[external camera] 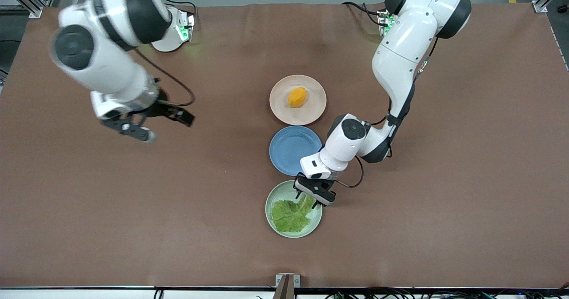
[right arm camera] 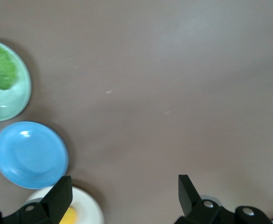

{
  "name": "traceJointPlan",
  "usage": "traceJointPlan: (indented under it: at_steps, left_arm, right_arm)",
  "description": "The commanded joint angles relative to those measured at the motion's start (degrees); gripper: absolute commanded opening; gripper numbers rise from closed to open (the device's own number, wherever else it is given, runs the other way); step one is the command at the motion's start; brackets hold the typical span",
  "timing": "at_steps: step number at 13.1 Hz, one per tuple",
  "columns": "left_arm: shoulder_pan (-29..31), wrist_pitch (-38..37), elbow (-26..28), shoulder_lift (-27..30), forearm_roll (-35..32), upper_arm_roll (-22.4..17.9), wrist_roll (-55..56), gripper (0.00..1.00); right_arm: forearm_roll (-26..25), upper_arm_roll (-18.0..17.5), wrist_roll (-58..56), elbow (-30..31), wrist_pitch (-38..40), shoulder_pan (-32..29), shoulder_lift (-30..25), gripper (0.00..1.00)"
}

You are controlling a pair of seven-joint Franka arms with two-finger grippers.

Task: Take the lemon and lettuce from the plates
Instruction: 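Grasp the lettuce stem with the left gripper while the right gripper grasps the lemon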

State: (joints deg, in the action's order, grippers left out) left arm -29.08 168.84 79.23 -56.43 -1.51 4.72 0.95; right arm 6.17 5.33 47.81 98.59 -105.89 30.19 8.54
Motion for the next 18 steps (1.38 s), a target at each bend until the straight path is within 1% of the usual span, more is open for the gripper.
traceJointPlan:
  at_steps: [1,3,4,6,7,8,10,11,12,14,16,18]
  left_arm:
    - [-1.7,2.4,-3.4,-3.0,-0.9,-2.6,0.0,0.66]
    - [-1.8,2.8,-3.5,-3.4,-0.9,-2.7,0.0,0.62]
    - [-2.0,2.8,-3.5,-3.7,-0.9,-2.9,0.0,0.61]
    - [-2.3,2.8,-3.4,-4.0,-0.9,-3.3,0.0,0.56]
    - [-2.4,2.8,-3.4,-4.0,-0.9,-3.3,0.0,0.52]
    - [-2.5,2.8,-3.4,-4.0,-0.9,-3.3,0.0,0.47]
    - [-2.6,2.8,-3.2,-4.0,-1.0,-3.3,0.1,0.30]
    - [-2.9,2.8,-3.2,-4.0,-1.0,-3.3,0.1,0.23]
    - [-2.9,2.8,-3.1,-4.0,-1.0,-3.2,0.2,0.18]
    - [-3.0,2.8,-3.1,-4.0,-1.0,-3.3,0.2,0.09]
    - [-3.3,2.8,-3.1,-3.4,-1.3,-3.3,0.1,0.05]
    - [-3.3,2.6,-3.1,-2.2,-1.6,-3.3,0.2,0.03]
  right_arm:
    - [0.1,0.9,12.4,5.5,-7.2,9.7,0.1,1.00]
    - [-0.3,0.9,20.7,5.2,-10.6,16.2,4.4,1.00]
    - [-0.3,0.9,23.8,5.2,-12.9,18.5,6.4,1.00]
    - [-0.3,1.0,29.4,5.2,-18.1,23.0,10.3,1.00]
    - [-0.4,1.0,32.1,5.2,-20.0,24.7,11.8,1.00]
    - [-0.4,1.0,34.2,5.0,-21.6,26.0,13.4,1.00]
    - [-0.6,1.0,37.6,4.9,-25.1,28.3,16.4,1.00]
    - [-1.1,1.1,39.7,4.9,-26.5,29.5,18.1,1.00]
    - [-1.6,1.0,41.3,4.9,-27.7,30.5,19.3,1.00]
    - [-2.2,1.1,43.7,4.9,-28.7,32.4,21.1,1.00]
    - [-2.2,1.0,44.9,4.9,-28.9,33.5,22.0,1.00]
    - [-2.2,1.1,46.3,4.9,-30.0,34.6,22.9,1.00]
